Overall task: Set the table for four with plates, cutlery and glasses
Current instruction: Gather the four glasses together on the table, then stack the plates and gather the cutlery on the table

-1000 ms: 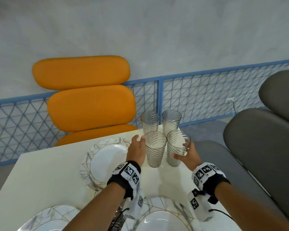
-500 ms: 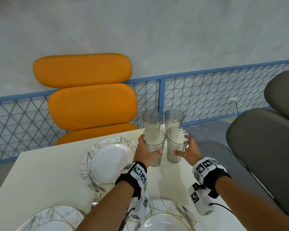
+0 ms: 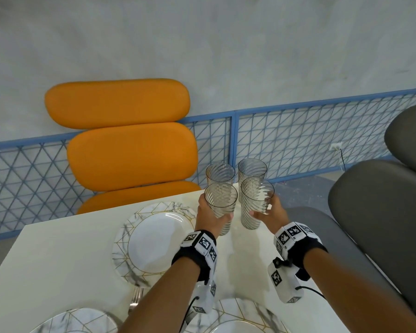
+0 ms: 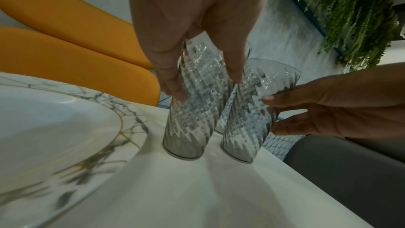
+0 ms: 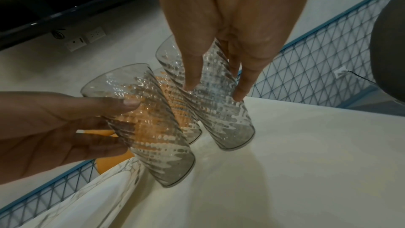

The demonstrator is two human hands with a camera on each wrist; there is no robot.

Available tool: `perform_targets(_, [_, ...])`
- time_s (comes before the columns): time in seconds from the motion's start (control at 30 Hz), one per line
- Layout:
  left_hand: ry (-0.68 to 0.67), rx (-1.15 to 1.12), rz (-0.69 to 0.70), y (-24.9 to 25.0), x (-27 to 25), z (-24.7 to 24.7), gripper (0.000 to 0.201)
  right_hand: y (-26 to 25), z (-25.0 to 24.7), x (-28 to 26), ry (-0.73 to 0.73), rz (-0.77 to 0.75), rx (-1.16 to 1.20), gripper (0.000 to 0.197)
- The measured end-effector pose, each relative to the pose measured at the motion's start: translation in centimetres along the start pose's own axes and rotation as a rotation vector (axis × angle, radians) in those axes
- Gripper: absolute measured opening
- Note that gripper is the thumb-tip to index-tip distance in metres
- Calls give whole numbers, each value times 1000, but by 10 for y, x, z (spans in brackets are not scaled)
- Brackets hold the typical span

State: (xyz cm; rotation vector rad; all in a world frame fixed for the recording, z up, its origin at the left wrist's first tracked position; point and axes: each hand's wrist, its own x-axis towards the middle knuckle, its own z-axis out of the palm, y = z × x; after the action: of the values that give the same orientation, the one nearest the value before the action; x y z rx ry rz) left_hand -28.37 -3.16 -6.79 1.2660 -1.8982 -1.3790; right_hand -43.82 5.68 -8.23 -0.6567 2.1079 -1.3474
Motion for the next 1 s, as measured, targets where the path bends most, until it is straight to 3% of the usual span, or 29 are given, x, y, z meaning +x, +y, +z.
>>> perform_targets(0.17, [-86, 67, -94, -3, -6, -2, 113, 2, -2, -11, 0, -5, 39, 85])
perform_targets(0.27, [-108, 72, -151, -15, -24, -17, 112, 11, -7, -34, -31, 42, 4, 85])
perform_targets(0.43, [-82, -67, -192, -48, -81, -70, 77, 28, -7, -95, -199, 59, -350, 59])
perform_targets(0.6, [15, -20, -152, -81, -162, -142, 34, 43, 10, -146, -331, 51, -521, 58])
perform_targets(0.7, [-25, 42, -169, -98, -212, -180, 15, 49, 17, -172, -337, 72, -654, 61])
perform_targets(0.8, [-84, 104, -242, -113, -273, -207, 16, 59, 21, -192, -344, 52, -779, 58])
perform_targets(0.93, [-16, 226, -311, -148, -346, -232, 19, 60, 23, -206, -299, 18, -836, 53])
perform_targets(1.0, [27, 284, -384, -167, -372, -241, 11, 56, 24, -208, -283, 22, -830, 53])
